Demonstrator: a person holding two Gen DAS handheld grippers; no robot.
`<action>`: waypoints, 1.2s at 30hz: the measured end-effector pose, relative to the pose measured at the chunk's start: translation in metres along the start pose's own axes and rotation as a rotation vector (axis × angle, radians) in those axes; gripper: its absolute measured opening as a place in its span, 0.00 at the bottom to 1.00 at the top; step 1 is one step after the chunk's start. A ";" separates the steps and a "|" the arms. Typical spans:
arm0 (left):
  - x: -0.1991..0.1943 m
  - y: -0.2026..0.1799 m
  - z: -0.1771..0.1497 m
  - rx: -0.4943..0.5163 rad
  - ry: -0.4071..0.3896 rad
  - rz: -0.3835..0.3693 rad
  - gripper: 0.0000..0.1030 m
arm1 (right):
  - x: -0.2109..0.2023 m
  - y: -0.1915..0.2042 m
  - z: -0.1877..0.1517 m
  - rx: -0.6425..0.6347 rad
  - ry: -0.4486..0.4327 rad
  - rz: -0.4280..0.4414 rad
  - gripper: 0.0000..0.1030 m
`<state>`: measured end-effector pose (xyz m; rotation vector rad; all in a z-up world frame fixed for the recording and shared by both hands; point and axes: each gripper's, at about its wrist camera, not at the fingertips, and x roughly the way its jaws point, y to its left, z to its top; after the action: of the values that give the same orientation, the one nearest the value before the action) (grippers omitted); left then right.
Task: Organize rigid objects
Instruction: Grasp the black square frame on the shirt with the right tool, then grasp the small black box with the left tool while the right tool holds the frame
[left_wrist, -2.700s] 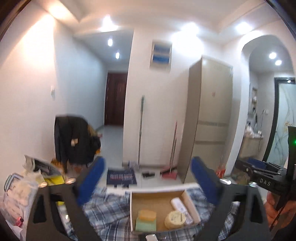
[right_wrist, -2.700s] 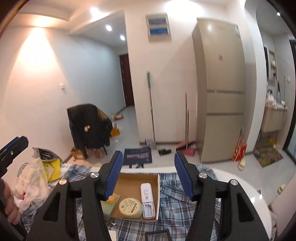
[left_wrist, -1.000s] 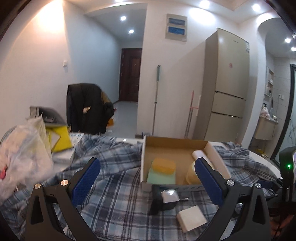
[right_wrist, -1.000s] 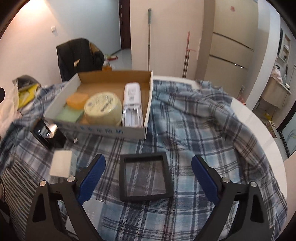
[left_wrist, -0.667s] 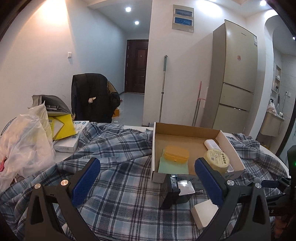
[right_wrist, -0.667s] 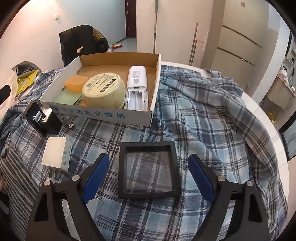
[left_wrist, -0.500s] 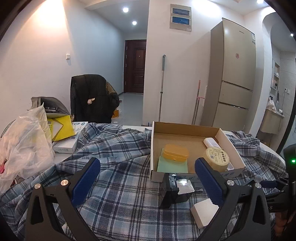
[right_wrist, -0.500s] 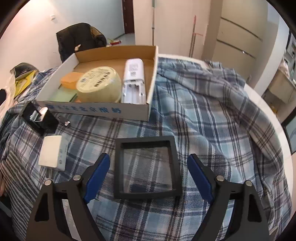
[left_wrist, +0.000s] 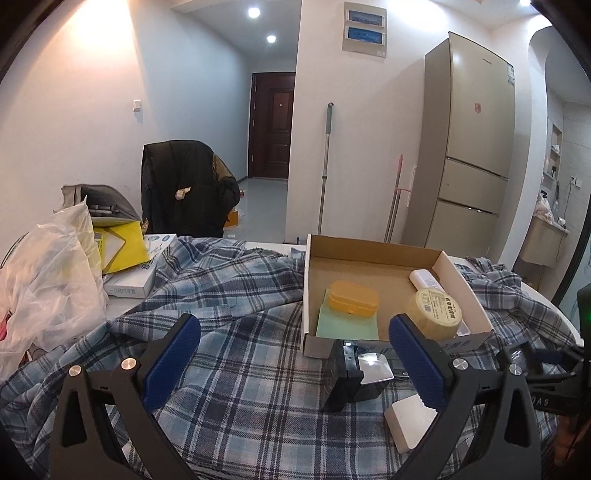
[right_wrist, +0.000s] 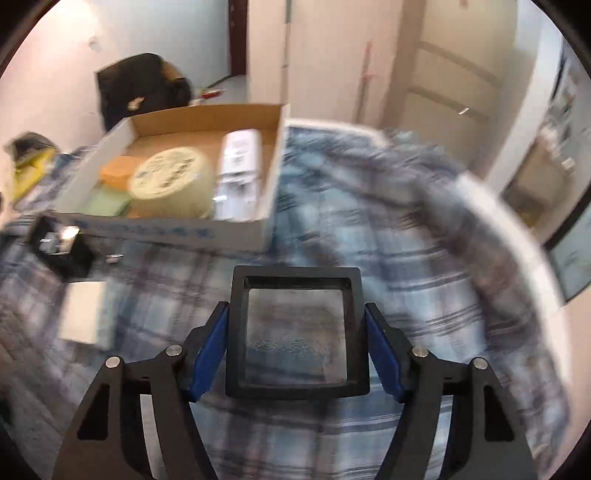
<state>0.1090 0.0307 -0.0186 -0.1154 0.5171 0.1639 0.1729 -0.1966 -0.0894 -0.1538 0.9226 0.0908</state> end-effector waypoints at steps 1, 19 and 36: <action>0.000 0.000 0.000 -0.001 0.001 0.001 1.00 | 0.002 -0.008 0.001 0.028 0.011 0.012 0.67; 0.039 -0.016 -0.013 0.072 0.188 -0.111 0.56 | -0.018 -0.006 0.001 0.081 -0.069 0.162 0.67; 0.054 -0.016 -0.019 0.056 0.274 -0.150 0.18 | -0.014 0.002 -0.003 0.053 -0.038 0.185 0.67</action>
<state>0.1489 0.0194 -0.0605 -0.1223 0.7830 -0.0137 0.1617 -0.1953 -0.0797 -0.0175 0.8992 0.2393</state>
